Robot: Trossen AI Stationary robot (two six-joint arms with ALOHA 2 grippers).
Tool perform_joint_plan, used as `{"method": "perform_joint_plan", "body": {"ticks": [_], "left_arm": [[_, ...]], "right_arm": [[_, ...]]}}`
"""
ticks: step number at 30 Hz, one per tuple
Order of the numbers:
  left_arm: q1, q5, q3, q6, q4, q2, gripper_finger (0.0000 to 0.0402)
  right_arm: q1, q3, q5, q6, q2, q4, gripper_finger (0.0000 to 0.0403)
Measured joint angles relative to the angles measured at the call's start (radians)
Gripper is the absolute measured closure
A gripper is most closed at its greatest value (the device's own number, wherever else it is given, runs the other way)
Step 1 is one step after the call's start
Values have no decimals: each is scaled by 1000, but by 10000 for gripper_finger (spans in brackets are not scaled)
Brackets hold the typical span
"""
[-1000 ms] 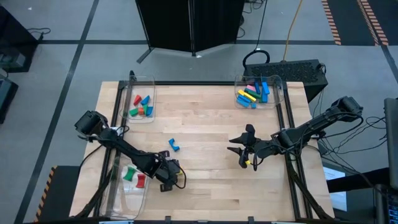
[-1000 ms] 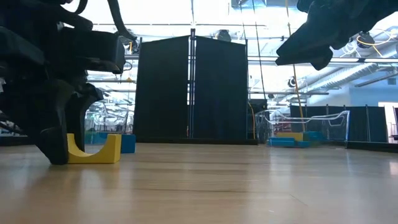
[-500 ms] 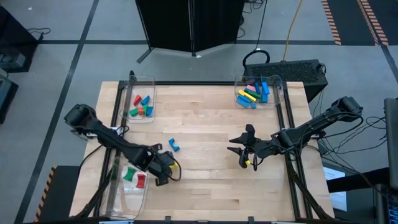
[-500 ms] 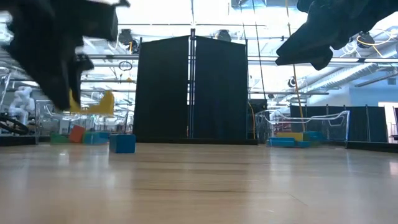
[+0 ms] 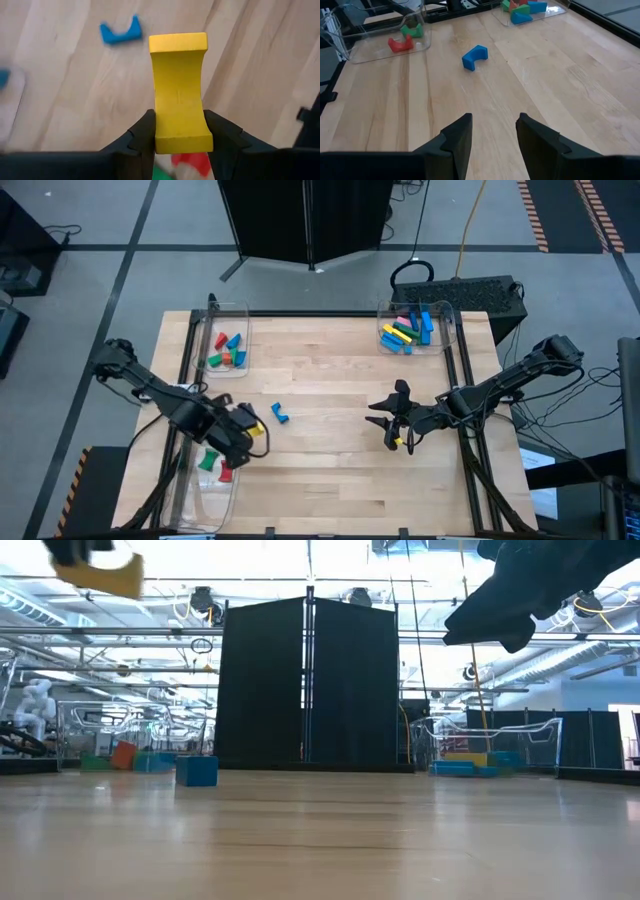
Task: Sort blocks by size
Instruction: Put the yellow arch block into the bottom left transparent bin
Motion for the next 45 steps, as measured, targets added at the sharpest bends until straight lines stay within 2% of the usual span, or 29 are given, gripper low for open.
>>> {"method": "perform_joint_plan", "body": {"ticks": [6,12,17,20,24,26,29,33,40,45], "left_arm": [[-74,90,25,-168,-114,-15,269],[-206,178,22,-315,-138,-15,269],[-330,181,22,-422,-138,-15,269],[-387,125,9,-508,-139,-15,269],[-433,113,-61,-599,-132,-15,269],[-443,154,-111,-626,-124,-15,269],[-445,226,-190,-631,-74,-15,269],[-442,268,-288,-582,33,-15,269],[-411,302,-439,-525,250,-15,269],[-392,311,-500,-517,309,-15,269]], "right_arm": [[0,0,0,0,0,0,255],[4,0,0,2,0,0,255],[20,0,1,3,0,0,255],[20,0,3,8,0,0,255],[20,0,4,22,0,0,255],[20,0,4,22,0,0,255],[20,0,4,22,0,0,255],[20,0,4,22,0,0,255],[20,0,4,26,0,0,255],[20,0,4,26,0,0,255]]}}
